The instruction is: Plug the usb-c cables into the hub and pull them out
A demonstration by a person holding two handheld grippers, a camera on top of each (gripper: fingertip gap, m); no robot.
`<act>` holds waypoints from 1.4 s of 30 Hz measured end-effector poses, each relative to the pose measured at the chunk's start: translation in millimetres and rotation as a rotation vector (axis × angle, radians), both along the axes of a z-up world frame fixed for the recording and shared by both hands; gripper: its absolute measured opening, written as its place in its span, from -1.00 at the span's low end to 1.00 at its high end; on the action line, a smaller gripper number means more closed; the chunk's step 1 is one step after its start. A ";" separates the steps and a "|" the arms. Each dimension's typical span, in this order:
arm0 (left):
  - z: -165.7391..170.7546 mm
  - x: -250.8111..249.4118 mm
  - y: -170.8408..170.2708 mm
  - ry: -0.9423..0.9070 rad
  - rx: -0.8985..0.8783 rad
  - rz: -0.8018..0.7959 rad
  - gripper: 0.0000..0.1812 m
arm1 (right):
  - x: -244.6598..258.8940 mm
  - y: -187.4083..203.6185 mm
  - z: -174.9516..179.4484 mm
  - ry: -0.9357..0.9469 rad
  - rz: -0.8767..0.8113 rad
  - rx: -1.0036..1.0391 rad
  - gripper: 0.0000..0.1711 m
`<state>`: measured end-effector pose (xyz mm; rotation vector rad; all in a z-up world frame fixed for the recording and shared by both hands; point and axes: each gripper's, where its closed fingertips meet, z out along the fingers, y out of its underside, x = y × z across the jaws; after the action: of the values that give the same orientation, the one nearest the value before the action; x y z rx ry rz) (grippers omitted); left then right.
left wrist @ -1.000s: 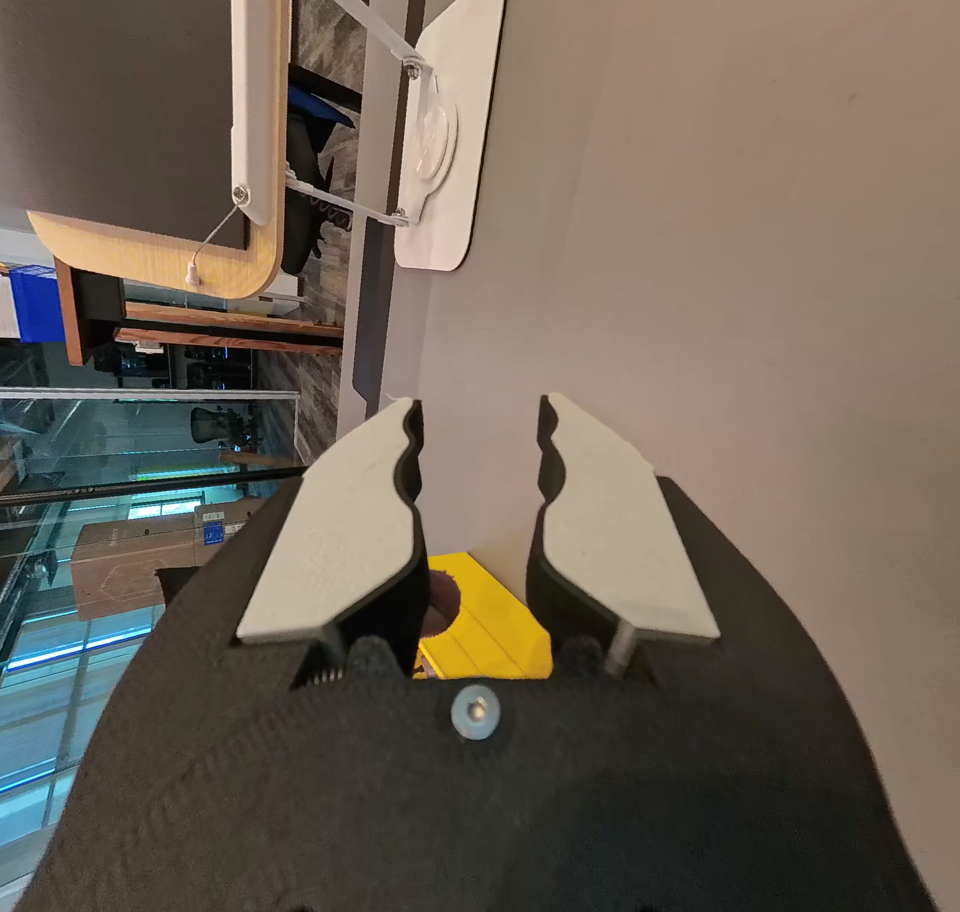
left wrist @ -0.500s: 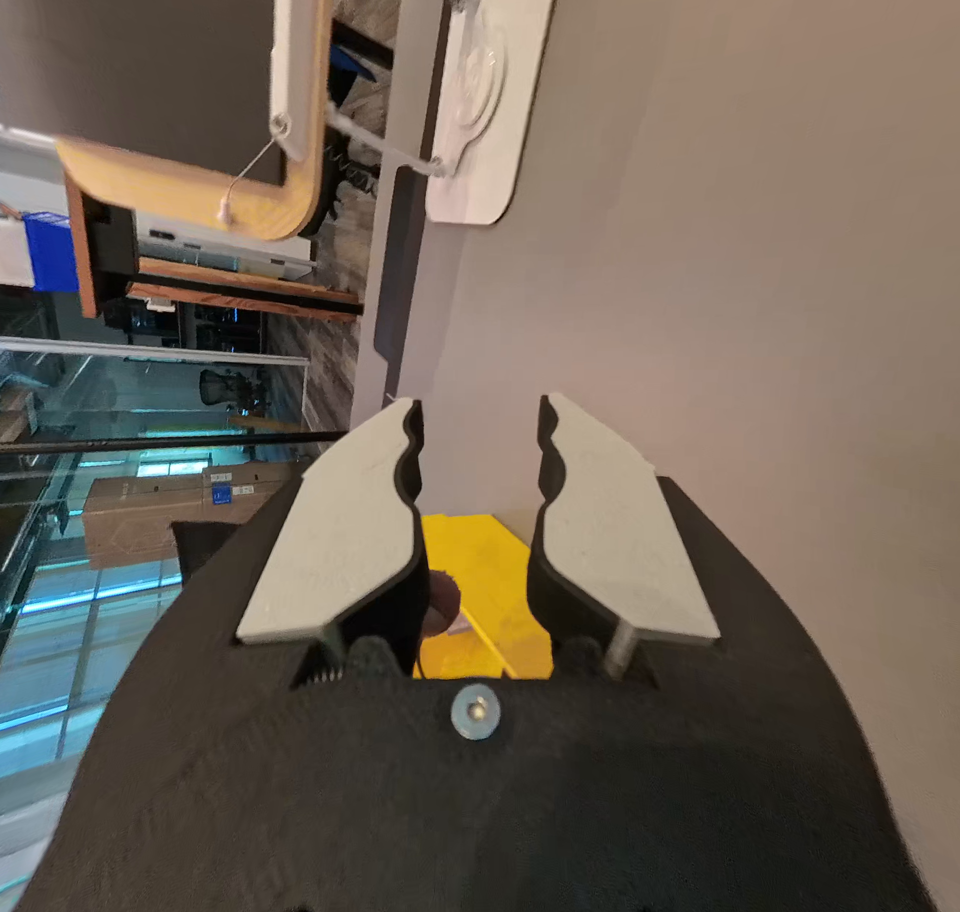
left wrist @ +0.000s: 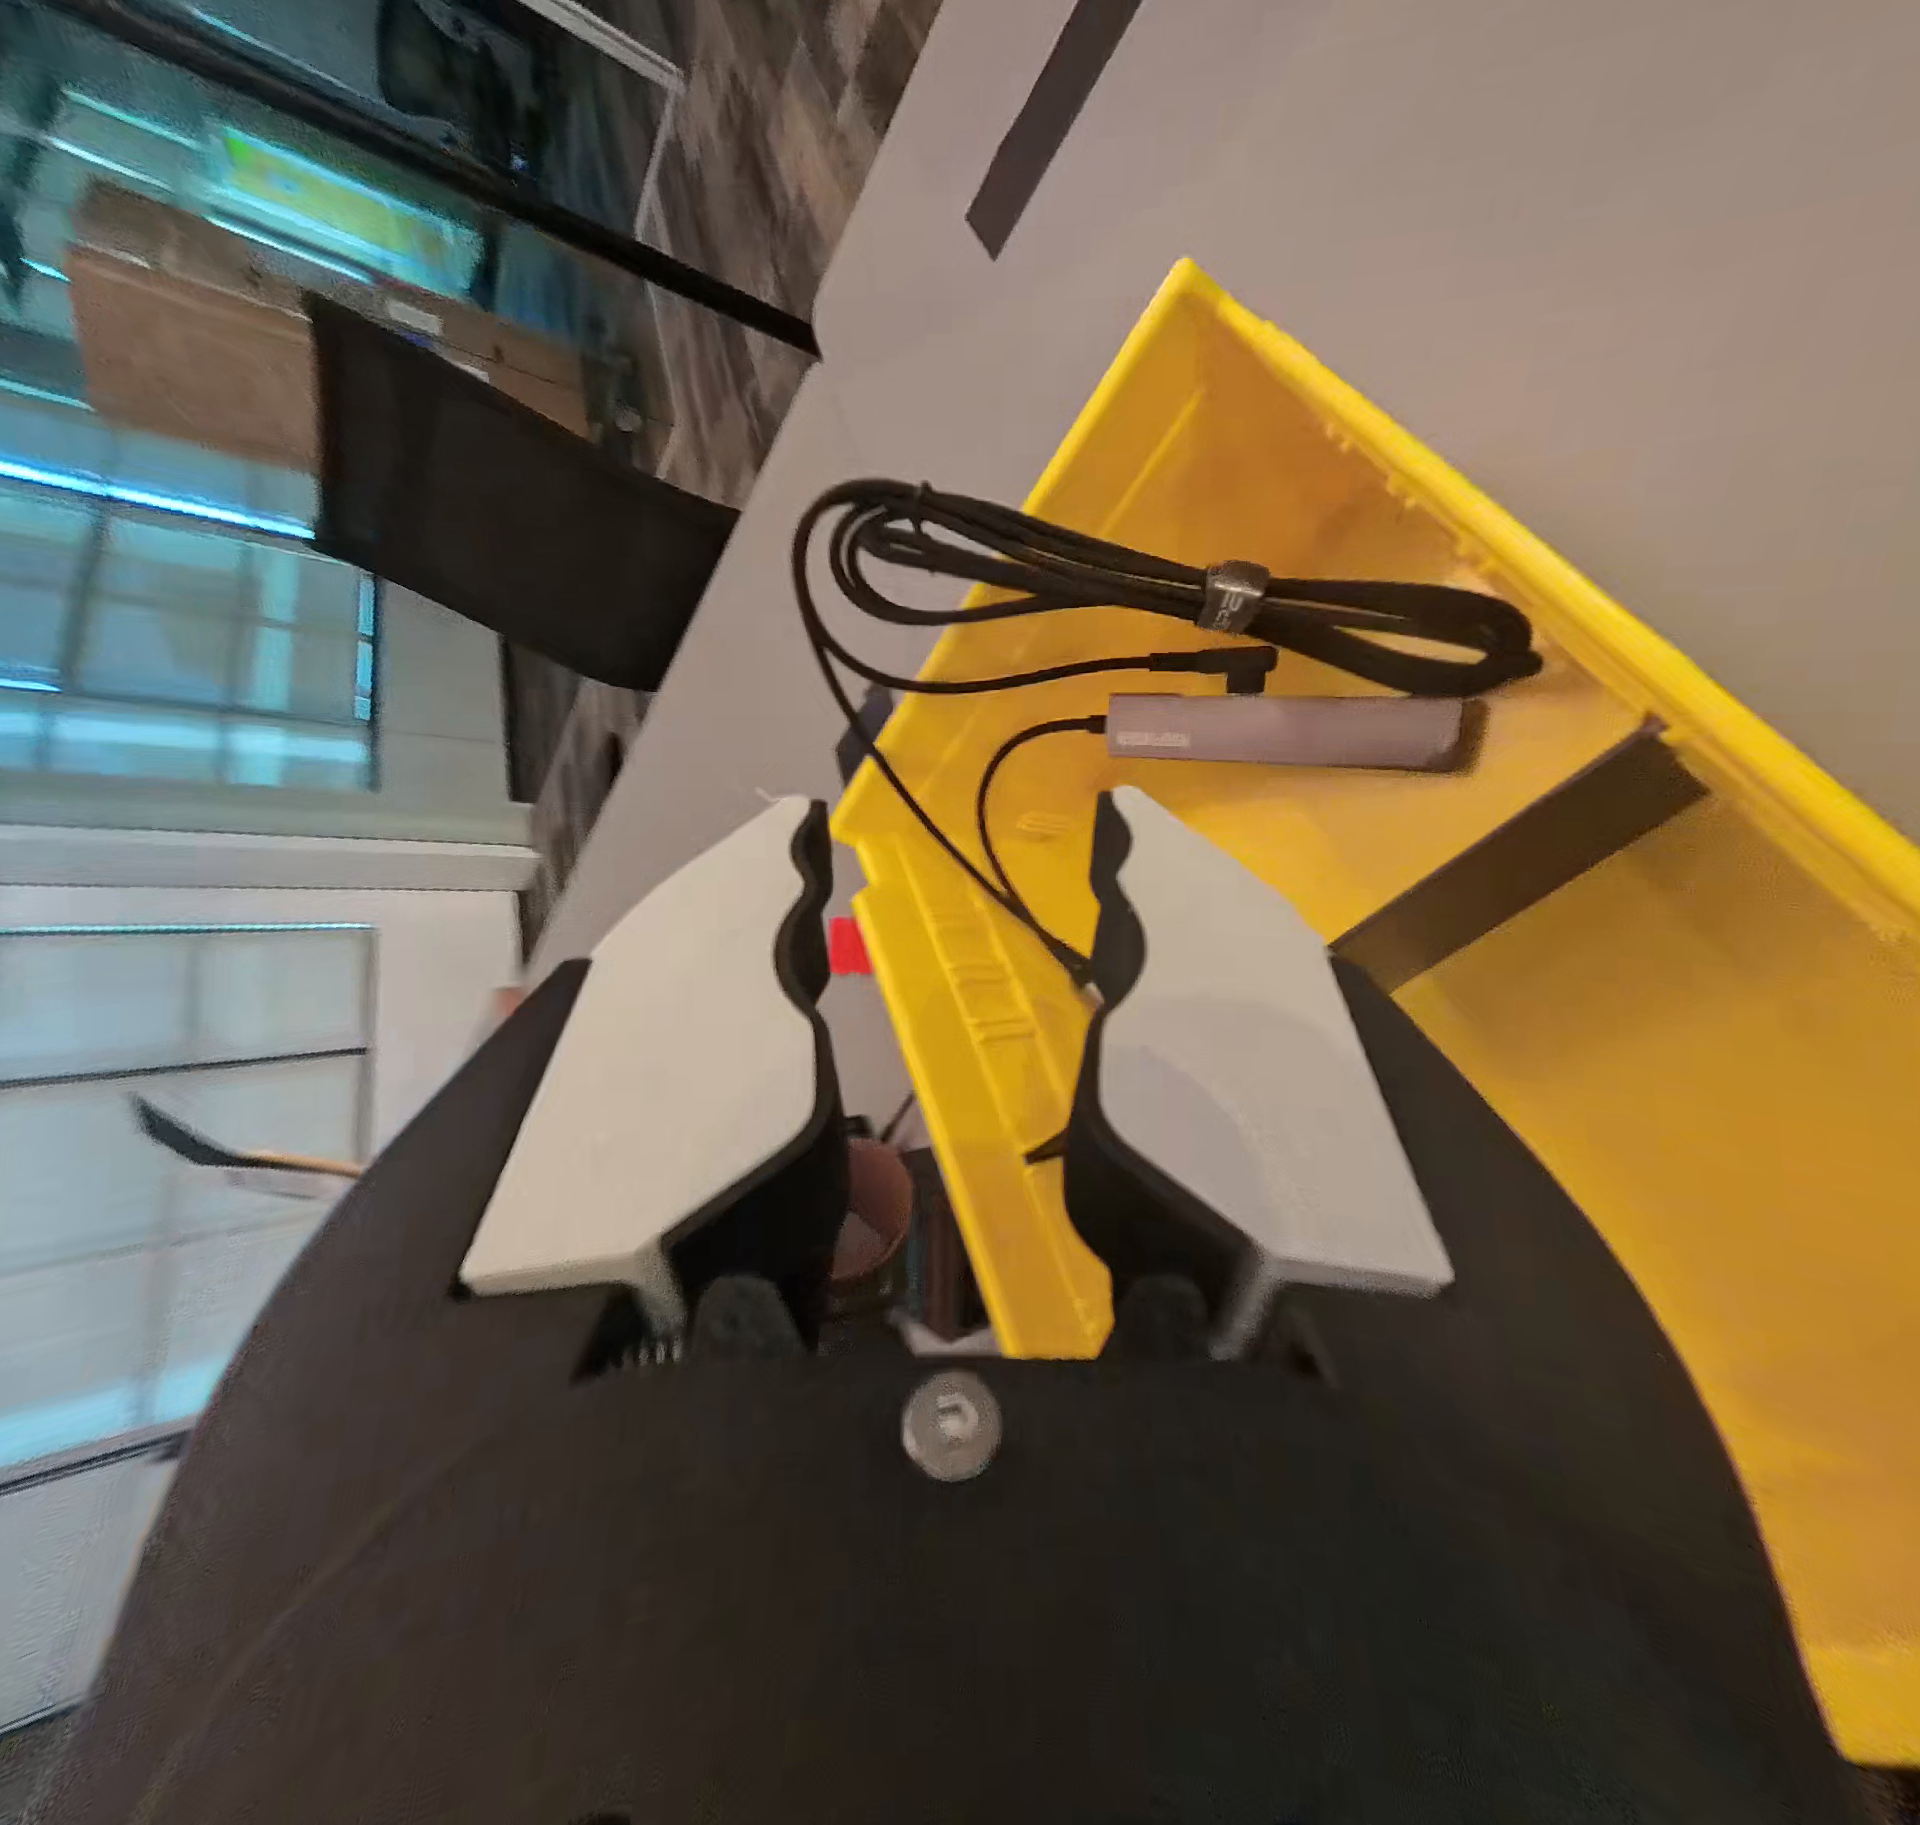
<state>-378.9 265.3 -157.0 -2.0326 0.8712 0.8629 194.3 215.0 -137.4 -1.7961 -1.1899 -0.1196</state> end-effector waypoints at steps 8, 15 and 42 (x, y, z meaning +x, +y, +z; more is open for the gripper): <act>-50.9 6.6 36.7 -0.519 -0.149 0.185 -0.47 | -65.1 -24.2 -23.9 0.073 0.128 -0.052 -0.51; -92.4 7.3 78.4 -0.720 -0.274 0.313 -0.57 | -76.1 -32.7 -25.1 0.127 0.149 -0.057 -0.51; 125.2 140.0 10.2 -0.763 0.117 -0.359 -0.91 | -196.6 -23.3 21.3 0.371 0.360 0.038 -0.61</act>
<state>-238.8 275.4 -31.8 -1.8002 0.6822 -0.0767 -2.3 191.8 -116.1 -1.4633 -1.2044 0.3819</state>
